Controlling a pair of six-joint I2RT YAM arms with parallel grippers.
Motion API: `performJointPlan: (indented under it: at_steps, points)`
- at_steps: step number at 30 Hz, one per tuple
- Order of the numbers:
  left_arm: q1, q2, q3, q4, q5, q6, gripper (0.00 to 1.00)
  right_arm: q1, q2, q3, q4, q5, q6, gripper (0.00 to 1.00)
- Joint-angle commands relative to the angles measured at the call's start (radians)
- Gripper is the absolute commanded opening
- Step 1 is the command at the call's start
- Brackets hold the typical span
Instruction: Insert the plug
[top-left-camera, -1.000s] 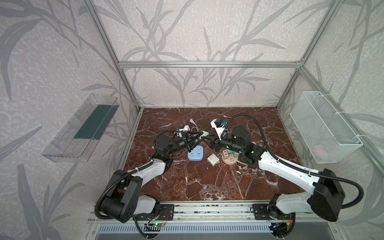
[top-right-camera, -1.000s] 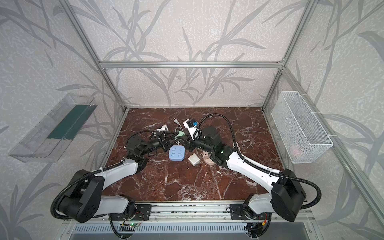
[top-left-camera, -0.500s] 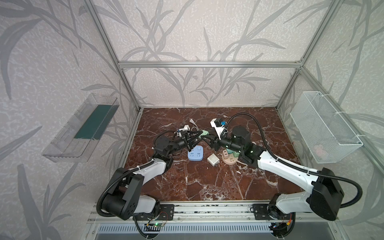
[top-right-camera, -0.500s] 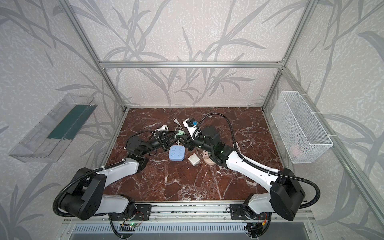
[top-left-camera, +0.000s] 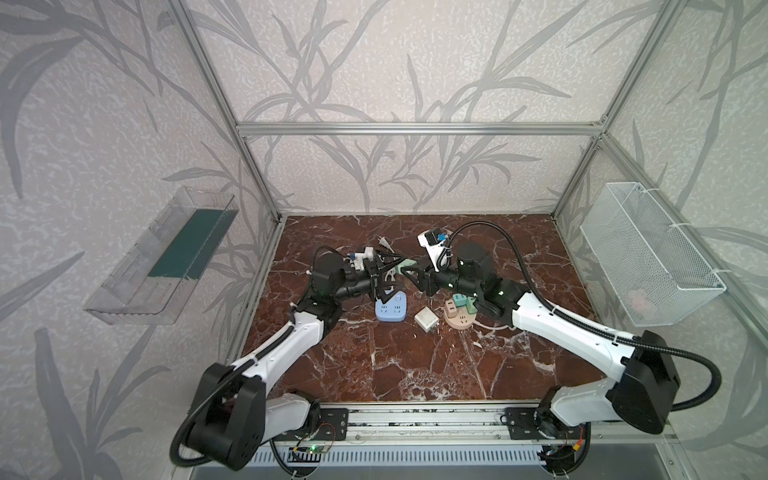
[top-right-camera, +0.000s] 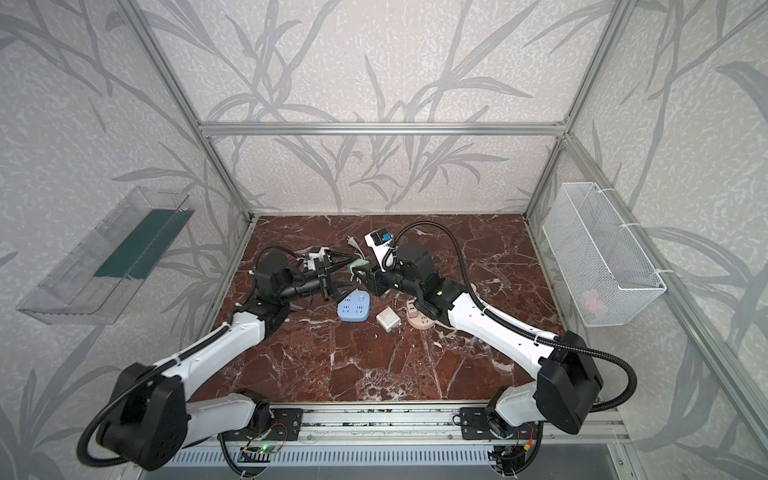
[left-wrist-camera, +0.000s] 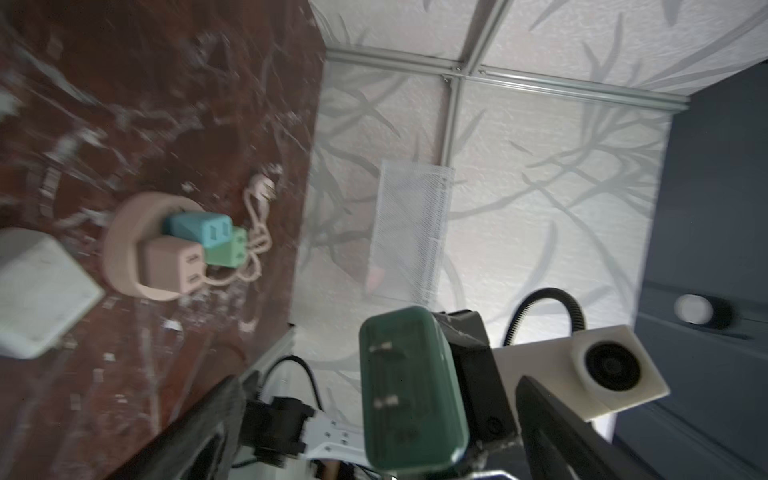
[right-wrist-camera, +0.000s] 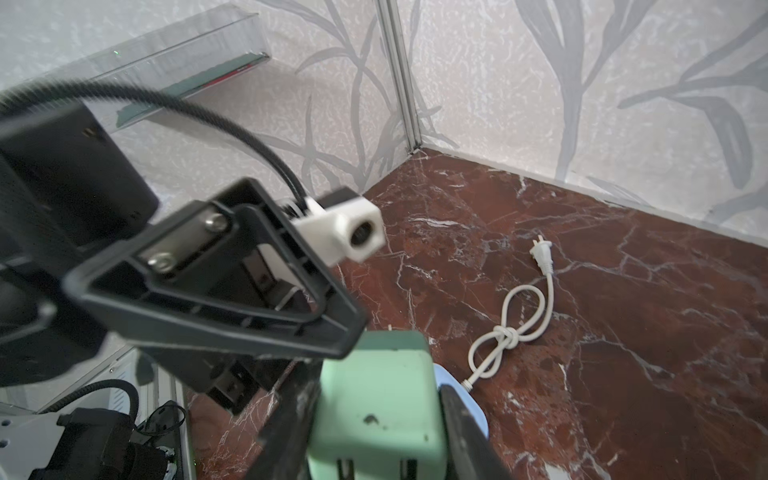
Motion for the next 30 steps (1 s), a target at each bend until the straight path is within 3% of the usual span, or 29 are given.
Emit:
performJointPlan:
  at_steps: [1, 6, 13, 17, 23, 27, 30]
  points:
    - [0.031, -0.119, 0.124, -0.660, -0.233, 0.498, 0.99, -0.008, 0.016, 0.078, -0.156, 0.035, 0.046, 0.00]
    - [0.112, -0.176, 0.101, -0.739, -0.330, 0.553, 0.99, -0.007, 0.098, 0.243, -0.386, 0.085, 0.165, 0.00]
    - [0.139, -0.267, 0.007, -0.721, -0.579, 0.559, 0.99, 0.007, 0.241, 0.545, -0.709, 0.152, 0.363, 0.00]
    - [0.157, -0.240, 0.042, -0.818, -0.632, 0.603, 0.99, 0.038, 0.345, 0.725, -0.857, 0.226, 0.432, 0.00]
    - [0.172, -0.189, 0.058, -0.876, -0.621, 0.668, 0.99, 0.071, 0.637, 1.181, -1.214, 0.253, 0.502, 0.00]
    - [0.180, -0.208, 0.044, -0.879, -0.623, 0.684, 0.99, 0.086, 0.921, 1.643, -1.517, 0.226, 0.524, 0.00]
    - [0.187, -0.224, 0.033, -0.882, -0.621, 0.693, 0.99, 0.103, 1.054, 1.870, -1.609, 0.226, 0.542, 0.00]
